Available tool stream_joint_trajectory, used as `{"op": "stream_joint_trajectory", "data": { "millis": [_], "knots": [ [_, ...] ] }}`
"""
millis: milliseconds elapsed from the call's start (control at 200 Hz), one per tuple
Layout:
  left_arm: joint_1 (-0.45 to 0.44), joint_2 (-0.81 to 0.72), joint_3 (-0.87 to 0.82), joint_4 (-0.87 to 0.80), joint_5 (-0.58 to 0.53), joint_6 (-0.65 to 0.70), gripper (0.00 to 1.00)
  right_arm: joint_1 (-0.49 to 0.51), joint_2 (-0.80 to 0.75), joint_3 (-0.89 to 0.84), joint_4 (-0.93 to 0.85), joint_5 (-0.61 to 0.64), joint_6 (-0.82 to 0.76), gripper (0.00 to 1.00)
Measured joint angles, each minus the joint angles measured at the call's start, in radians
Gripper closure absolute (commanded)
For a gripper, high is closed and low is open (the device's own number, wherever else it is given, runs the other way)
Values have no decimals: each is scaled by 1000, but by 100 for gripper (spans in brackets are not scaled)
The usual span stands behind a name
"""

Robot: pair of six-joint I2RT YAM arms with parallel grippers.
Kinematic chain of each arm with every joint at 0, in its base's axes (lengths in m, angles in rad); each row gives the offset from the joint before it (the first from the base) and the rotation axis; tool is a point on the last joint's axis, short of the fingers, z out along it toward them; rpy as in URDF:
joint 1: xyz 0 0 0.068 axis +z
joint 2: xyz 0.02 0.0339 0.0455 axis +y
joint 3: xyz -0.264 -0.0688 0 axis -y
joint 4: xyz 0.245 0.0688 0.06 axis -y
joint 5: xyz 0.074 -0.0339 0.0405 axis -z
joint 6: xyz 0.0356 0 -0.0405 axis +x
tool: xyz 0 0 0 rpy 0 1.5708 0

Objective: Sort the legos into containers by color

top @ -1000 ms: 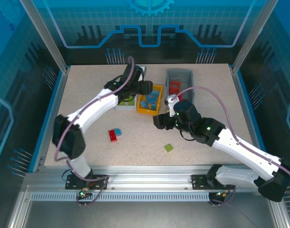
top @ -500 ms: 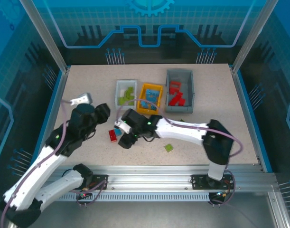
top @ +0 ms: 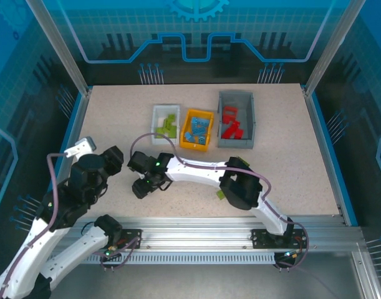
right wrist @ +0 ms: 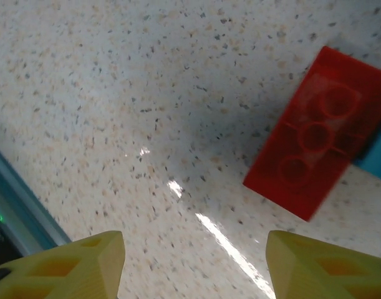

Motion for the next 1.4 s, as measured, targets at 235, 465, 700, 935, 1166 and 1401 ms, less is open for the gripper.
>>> {"op": "stream_joint_trajectory", "data": {
  "millis": [235,465,700,935,1166,1401],
  "knots": [
    [0,-32,39,-60,-31,3,47,0,100,159,-118,83,105,41],
    [0,-35,39,-71,-31,4,47,7,88,122,-130,140,126,46],
    [0,-23,32,-68,-31,6,46,7,39,51,-127,177,156,38],
    [0,-22,28,-51,-30,23,46,4,100,131,-130,157,156,37],
    [0,-22,28,-48,-27,27,46,-4,208,273,-189,162,149,45],
    [0,-22,28,-47,-14,30,46,-15,272,381,-226,198,128,63]
  ]
}}
